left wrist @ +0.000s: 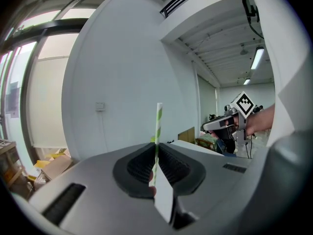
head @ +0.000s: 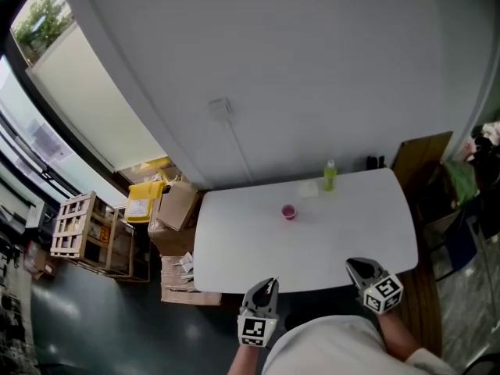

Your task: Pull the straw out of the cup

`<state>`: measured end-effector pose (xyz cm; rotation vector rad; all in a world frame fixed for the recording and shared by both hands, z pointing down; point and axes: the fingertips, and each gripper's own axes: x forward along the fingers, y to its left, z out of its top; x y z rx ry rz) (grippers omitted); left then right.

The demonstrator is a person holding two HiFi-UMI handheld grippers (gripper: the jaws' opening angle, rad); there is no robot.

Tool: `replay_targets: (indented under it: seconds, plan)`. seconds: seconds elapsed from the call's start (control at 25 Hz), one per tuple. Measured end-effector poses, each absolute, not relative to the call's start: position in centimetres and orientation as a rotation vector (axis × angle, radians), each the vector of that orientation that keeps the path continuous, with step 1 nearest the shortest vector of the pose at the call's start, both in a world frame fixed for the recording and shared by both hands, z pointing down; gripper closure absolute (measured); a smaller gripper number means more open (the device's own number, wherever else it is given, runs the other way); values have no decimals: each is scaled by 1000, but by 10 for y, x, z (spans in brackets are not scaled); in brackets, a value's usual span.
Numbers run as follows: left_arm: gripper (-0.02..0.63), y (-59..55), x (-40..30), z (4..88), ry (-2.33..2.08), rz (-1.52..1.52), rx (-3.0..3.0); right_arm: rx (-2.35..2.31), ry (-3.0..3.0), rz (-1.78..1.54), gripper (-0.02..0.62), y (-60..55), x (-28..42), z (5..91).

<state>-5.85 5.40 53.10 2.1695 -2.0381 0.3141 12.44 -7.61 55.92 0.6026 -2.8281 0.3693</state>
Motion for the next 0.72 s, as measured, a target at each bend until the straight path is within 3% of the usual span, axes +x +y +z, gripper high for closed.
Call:
replay_targets:
  seconds: [0.72]
  plan:
    - [583, 49, -54, 532, -2069, 324, 2163, 536, -2839, 368, 555, -78, 119, 552]
